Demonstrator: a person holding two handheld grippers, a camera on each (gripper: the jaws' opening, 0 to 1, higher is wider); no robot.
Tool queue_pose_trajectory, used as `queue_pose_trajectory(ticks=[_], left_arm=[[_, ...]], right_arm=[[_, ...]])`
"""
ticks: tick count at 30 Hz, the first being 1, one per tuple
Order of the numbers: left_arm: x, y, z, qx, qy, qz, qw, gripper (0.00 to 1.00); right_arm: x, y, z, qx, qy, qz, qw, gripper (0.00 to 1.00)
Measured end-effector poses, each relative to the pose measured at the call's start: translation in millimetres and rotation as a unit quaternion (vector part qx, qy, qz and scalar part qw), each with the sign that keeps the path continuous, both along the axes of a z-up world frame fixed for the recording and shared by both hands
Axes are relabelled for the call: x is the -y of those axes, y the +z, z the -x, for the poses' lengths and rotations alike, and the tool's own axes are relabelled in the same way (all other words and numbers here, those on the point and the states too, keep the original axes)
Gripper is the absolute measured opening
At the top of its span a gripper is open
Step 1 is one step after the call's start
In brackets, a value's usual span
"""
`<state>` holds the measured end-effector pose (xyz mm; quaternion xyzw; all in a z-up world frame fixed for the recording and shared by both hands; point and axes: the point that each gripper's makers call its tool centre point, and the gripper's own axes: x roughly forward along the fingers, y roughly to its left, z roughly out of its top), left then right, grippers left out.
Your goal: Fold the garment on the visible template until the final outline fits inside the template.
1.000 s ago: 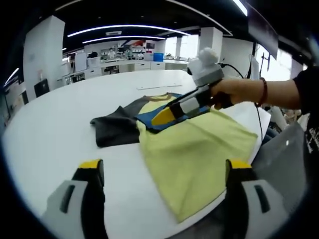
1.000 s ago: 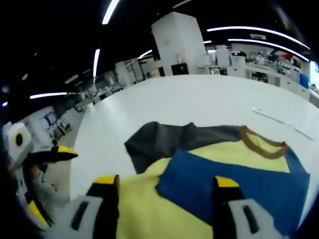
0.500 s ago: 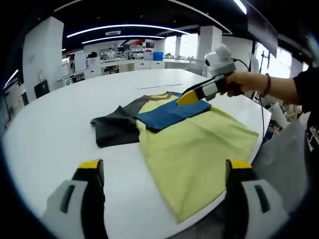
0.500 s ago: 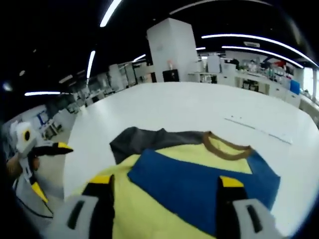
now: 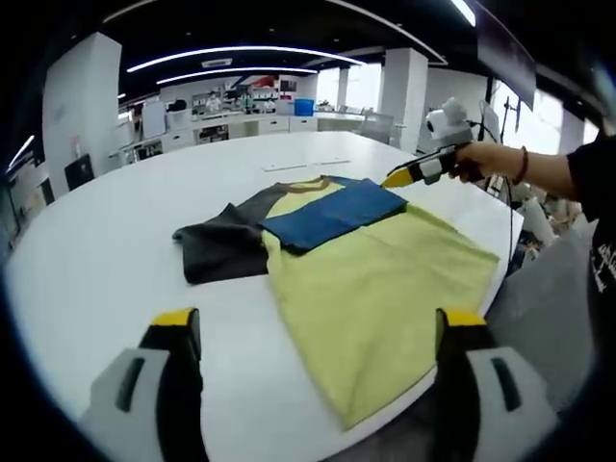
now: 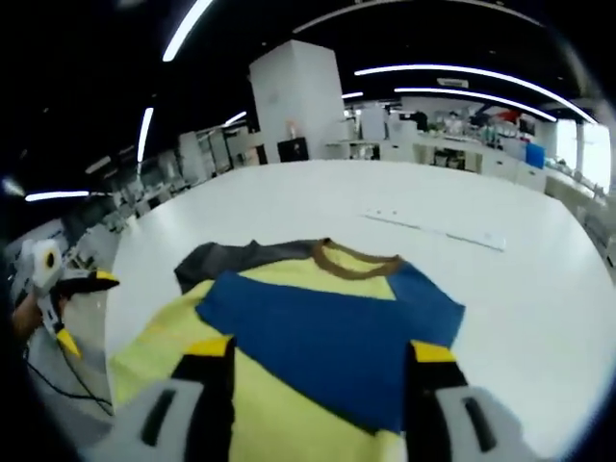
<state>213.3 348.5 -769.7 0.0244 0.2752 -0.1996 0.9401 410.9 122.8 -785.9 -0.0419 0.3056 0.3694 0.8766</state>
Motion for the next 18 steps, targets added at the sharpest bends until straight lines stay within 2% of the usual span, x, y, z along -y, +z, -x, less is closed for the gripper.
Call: queue_pose_trajectory(ticks=[3, 6, 14, 18], left_arm=[[-1, -1.5, 0.5, -0.003, -0.001, -0.002, 1.0, 0.99], [-1, -2.1, 0.5, -0.003, -0.001, -0.002, 1.0, 0.99], [-2, -4.0, 0.6, -0.006, 0.001, -0.003, 1.0, 0.99], [-2, -4.4, 0.9, -0.007, 0.0, -0.005, 1.0, 0.99]], right_arm=[[19, -6.3, -9, -0.002, -0.012, 0.004, 0.9999, 0.54], [30, -10.1, -3, -0.008, -0.018, 0.014, 0.9997, 0.46], [57, -23.7, 0, -0.01, -0.041, 0.023, 0.9988, 0.33], [70, -36.3, -6, -0.02, -0.05, 0.03, 0.9981, 0.23]])
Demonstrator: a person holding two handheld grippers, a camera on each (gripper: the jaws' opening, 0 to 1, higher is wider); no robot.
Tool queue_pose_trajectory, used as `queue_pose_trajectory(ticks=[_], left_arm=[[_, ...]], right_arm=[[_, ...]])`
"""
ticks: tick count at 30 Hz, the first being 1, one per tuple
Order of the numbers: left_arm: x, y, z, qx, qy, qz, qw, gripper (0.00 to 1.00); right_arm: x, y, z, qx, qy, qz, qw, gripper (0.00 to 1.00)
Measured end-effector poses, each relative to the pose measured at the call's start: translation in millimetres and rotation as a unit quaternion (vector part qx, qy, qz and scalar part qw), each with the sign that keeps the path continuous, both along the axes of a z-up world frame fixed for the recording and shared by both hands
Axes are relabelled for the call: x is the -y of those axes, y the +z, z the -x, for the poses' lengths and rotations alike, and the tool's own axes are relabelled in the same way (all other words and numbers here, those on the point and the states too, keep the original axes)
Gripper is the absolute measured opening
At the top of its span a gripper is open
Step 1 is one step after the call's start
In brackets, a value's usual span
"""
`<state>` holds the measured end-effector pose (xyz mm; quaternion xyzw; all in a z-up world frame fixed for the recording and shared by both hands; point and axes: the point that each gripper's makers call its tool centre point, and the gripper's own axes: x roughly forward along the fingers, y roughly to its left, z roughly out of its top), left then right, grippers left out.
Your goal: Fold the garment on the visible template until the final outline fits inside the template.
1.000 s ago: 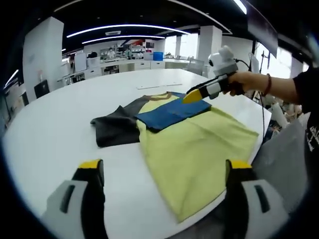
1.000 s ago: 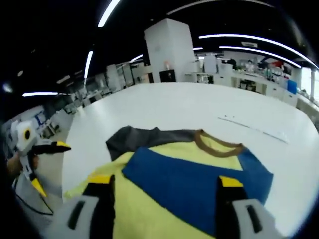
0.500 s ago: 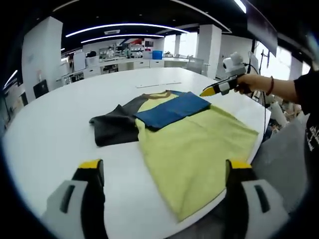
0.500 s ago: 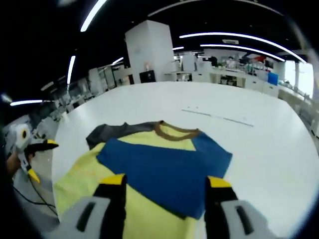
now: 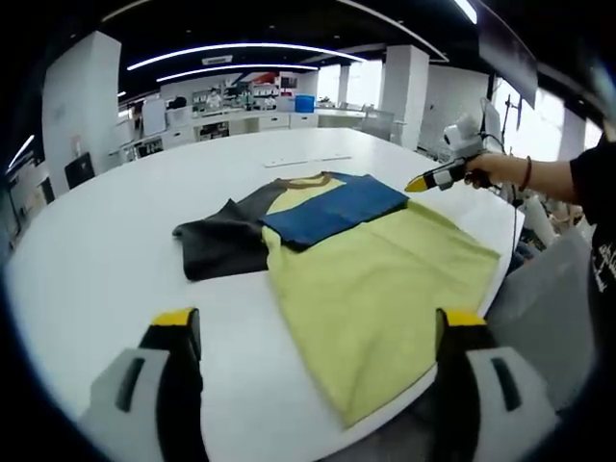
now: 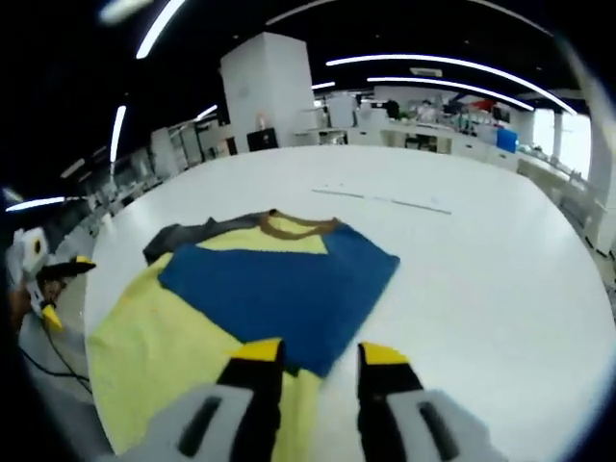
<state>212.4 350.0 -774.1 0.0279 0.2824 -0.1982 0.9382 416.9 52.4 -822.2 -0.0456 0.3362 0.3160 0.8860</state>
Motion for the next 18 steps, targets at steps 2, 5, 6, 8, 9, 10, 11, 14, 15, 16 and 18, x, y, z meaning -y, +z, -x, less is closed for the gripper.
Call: queue_pose_trajectory(ticks=[2, 5, 6, 8, 9, 10, 11, 14, 15, 16, 18], left_arm=[[0, -0.2, 0.1, 0.0, -0.001, -0.001, 1.0, 0.99], [0, -0.5, 0.4, 0.0, -0.001, 0.0, 1.0, 0.99], [0, -0.5, 0.3, 0.0, -0.001, -0.001, 1.0, 0.99], [0, -1.0, 0.3, 0.0, 0.0, 0.0, 1.0, 0.99], [0, -0.9, 0.3, 0.0, 0.0, 0.0, 1.0, 0.99], [0, -0.9, 0.0, 0.0, 0.0, 0.001, 1.0, 0.99], [0, -0.7, 0.1, 0.001, -0.001, 0.001, 1.0, 0.99], [2, 0.1, 1.0, 0.002, -0.003, -0.001, 1.0, 0.99], [3, 0.2, 1.2, 0.001, -0.003, 0.0, 1.0, 0.99], [3, 0.3, 1.2, 0.001, -0.002, 0.0, 1.0, 0.99], [2, 0.2, 1.2, 0.001, -0.001, -0.001, 1.0, 0.99]], right_arm=[[3, -3.1, 4, -0.004, -0.002, 0.0, 1.0, 0.23], [5, -6.4, 7, -0.005, -0.001, 0.002, 1.0, 0.2], [6, -8.0, 8, -0.005, 0.001, 0.006, 1.0, 0.2], [8, -10.9, 6, -0.007, 0.001, 0.007, 1.0, 0.18], [9, -12.1, 6, -0.011, 0.001, 0.006, 0.9999, 0.17], [9, -14.0, 8, -0.016, 0.0, 0.002, 0.9999, 0.16], [9, -14.9, 8, -0.018, -0.003, -0.001, 0.9998, 0.15], [8, -19.1, 7, -0.021, -0.006, -0.004, 0.9998, 0.12], [6, -19.5, 9, -0.026, -0.009, -0.011, 0.9996, 0.12], [5, -20.7, 10, -0.031, -0.01, -0.017, 0.9993, 0.12], [2, -23.4, 9, -0.037, -0.014, -0.026, 0.9989, 0.11]])
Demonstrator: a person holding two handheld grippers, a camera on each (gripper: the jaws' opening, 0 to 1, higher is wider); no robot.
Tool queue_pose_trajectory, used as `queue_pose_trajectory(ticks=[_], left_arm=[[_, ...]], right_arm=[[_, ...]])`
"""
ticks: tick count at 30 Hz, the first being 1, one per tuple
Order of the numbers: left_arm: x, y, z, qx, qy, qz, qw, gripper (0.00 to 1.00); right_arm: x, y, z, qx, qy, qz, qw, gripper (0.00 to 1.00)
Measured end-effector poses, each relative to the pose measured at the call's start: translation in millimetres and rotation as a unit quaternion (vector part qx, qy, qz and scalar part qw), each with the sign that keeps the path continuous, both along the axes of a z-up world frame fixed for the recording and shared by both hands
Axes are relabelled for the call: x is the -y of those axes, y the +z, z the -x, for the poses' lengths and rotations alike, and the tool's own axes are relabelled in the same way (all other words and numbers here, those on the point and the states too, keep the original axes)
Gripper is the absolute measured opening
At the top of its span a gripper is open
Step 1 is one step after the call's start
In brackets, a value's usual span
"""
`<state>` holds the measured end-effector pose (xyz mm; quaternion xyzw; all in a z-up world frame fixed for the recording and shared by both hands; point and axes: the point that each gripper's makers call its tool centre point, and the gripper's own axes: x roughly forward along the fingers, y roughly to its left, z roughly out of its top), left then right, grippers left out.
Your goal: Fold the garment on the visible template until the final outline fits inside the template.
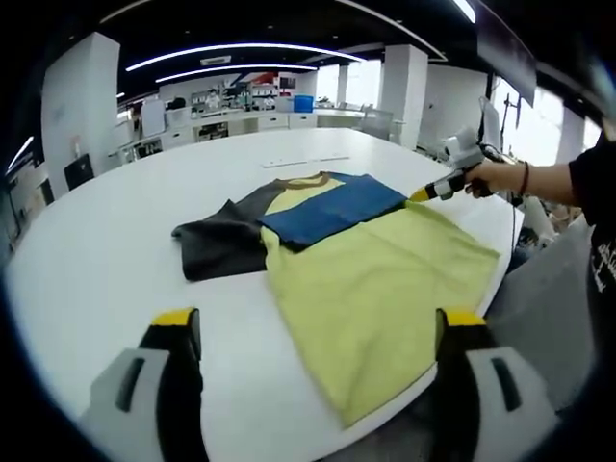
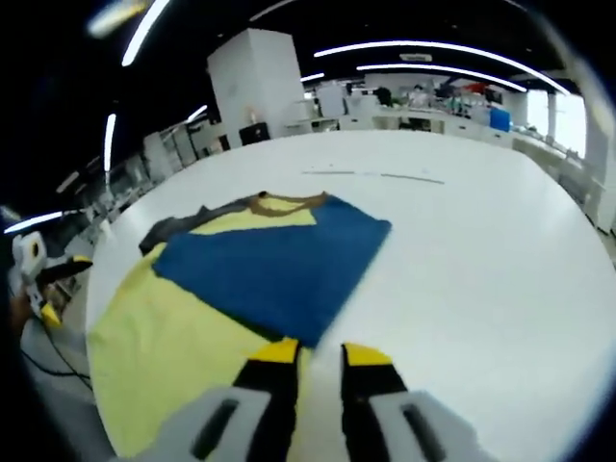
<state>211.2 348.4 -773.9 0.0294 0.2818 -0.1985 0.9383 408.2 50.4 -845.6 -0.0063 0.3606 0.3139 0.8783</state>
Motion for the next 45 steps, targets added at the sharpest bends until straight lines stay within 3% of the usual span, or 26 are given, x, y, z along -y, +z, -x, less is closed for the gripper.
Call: queue_pose_trajectory(ticks=[3, 9, 12, 16, 22, 36, 45], left_arm=[[1, -0.2, 0.5, -0.001, 0.0, -0.001, 1.0, 0.98], [1, -2.2, 1.3, -0.005, -0.005, -0.009, 0.9999, 0.98], [0, -2.6, 1.5, -0.006, -0.005, -0.011, 0.9999, 0.98], [1, -2.3, 1.7, -0.006, -0.005, -0.011, 0.9999, 0.98], [1, -3.1, 2.1, -0.009, -0.006, -0.016, 0.9998, 0.98], [0, -3.3, -2.1, -0.013, -0.005, -0.025, 0.9996, 0.98], [-4, 2.1, -15.5, -0.002, -0.002, -0.025, 0.9997, 0.97]], right_arm=[[-7, -0.2, 2, -0.015, -0.014, -0.036, 0.9992, 0.09], [-11, 2.3, 5, -0.014, -0.012, -0.036, 0.9992, 0.02], [-10, 4.2, 9, -0.001, 0.0, -0.013, 0.9999, 0.0], [0, 1.9, -1, 0.017, 0.013, 0.028, 0.9994, 0.0], [7, 2.9, 0, 0.026, 0.007, 0.08, 0.9964, 0.0], [27, 0.9, -7, 0.038, -0.01, 0.12, 0.992, 0.0], [42, 1.4, -9, 0.035, -0.018, 0.122, 0.9918, 0.0]])
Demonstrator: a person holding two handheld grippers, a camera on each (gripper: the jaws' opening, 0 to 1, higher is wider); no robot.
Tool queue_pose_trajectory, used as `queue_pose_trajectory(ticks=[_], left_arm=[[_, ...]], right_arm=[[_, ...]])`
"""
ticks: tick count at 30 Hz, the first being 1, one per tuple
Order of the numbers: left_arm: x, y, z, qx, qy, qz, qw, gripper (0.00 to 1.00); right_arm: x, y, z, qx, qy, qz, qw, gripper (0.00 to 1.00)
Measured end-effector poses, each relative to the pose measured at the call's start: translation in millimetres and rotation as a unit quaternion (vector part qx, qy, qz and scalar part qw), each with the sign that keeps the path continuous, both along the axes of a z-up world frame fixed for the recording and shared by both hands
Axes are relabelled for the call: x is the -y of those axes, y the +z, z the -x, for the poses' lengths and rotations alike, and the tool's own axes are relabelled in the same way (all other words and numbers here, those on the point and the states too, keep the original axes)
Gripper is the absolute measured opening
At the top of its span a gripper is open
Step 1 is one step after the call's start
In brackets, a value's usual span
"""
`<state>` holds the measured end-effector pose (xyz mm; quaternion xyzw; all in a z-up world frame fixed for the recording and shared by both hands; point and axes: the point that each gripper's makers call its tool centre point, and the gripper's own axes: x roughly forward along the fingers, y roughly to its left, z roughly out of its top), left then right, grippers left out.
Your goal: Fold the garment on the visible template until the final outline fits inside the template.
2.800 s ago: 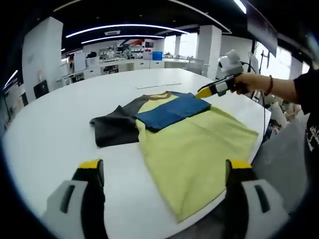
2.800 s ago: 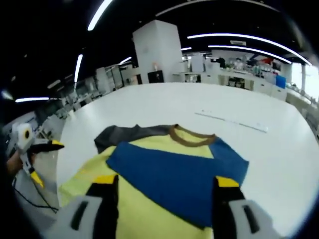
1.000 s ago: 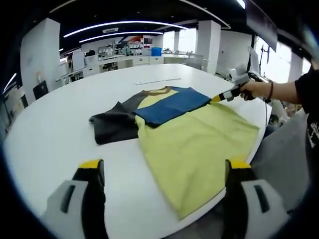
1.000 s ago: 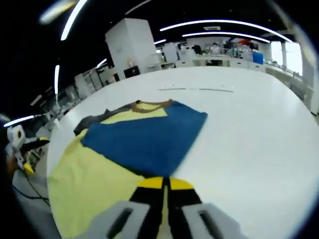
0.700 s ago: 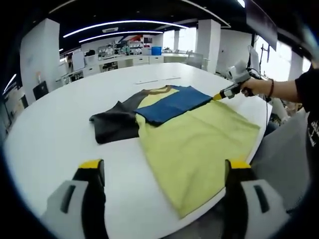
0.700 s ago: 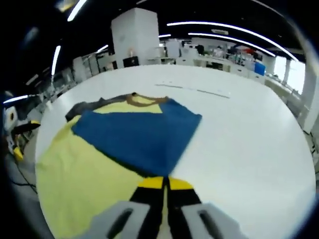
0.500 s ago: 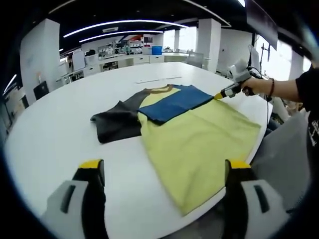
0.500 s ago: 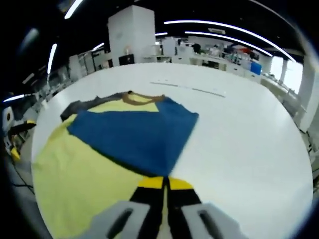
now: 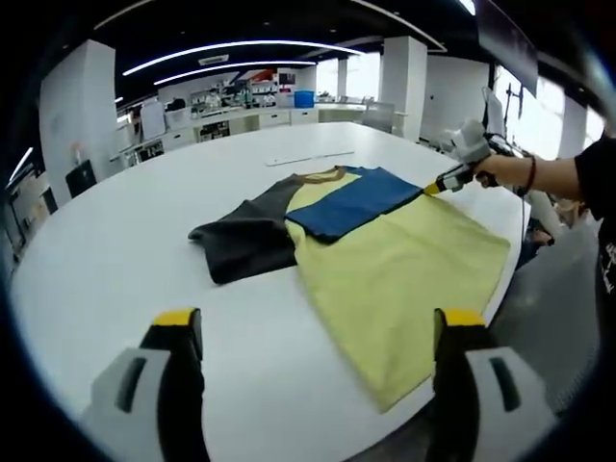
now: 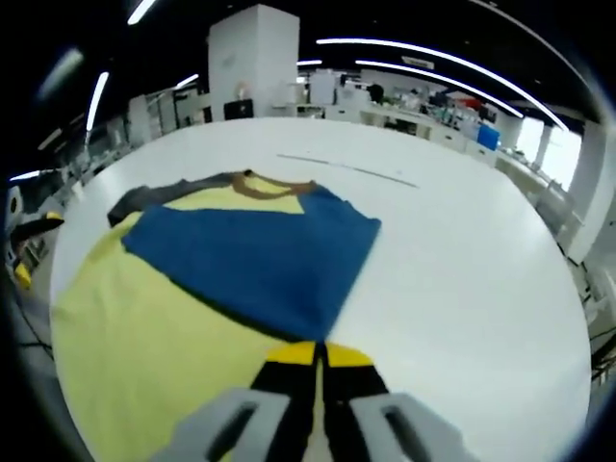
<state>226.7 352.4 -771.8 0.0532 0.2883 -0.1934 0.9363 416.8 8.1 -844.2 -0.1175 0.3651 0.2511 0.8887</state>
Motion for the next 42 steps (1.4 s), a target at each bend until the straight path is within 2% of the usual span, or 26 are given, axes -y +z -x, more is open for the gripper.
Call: queue_pose_trajectory(ticks=[7, 12, 18, 22, 23, 25, 28, 30, 34, 42], left_arm=[[-13, 2.8, -16.8, 0.013, 0.029, 0.011, 0.9994, 0.92], [-30, 4.8, -33.7, 0.024, 0.052, 0.009, 0.9983, 0.84], [-48, 7.0, -58.1, 0.054, 0.084, 0.004, 0.995, 0.72], [-63, -2.0, -72.8, 0.06, 0.118, -0.001, 0.9912, 0.51], [-66, -6.3, -76.3, 0.057, 0.126, 0.006, 0.9903, 0.49], [-69, -12.0, -81.7, 0.058, 0.132, 0.004, 0.9896, 0.47], [-76, -22.2, -84.2, 0.039, 0.139, -0.006, 0.9895, 0.41], [-80, -26.5, -91.8, 0.046, 0.137, -0.016, 0.9894, 0.38], [-81, -31.4, -103.2, 0.051, 0.138, 0.008, 0.9891, 0.34], [-76, -51.7, -117.6, 0.04, 0.137, 0.022, 0.9896, 0.29]], right_arm=[[8, -1.5, -5, -0.003, 0.005, -0.001, 1.0, 0.0], [12, -1.1, -5, -0.001, 0.006, 0.005, 1.0, 0.0], [17, -1.5, -7, 0.0, 0.003, 0.007, 1.0, 0.0], [19, -2.1, -10, -0.001, 0.004, 0.004, 1.0, 0.0], [19, -2.3, -10, 0.0, 0.004, 0.003, 1.0, 0.0], [19, -2.2, -9, 0.001, 0.001, 0.001, 1.0, 0.0], [19, -2.6, -10, 0.001, -0.002, -0.002, 1.0, 0.0], [19, -1.9, -10, 0.003, -0.003, -0.004, 1.0, 0.0], [20, -3.2, -10, 0.003, -0.006, -0.009, 0.9999, 0.0], [15, -0.3, -3, 0.006, -0.009, -0.013, 0.9999, 0.0]])
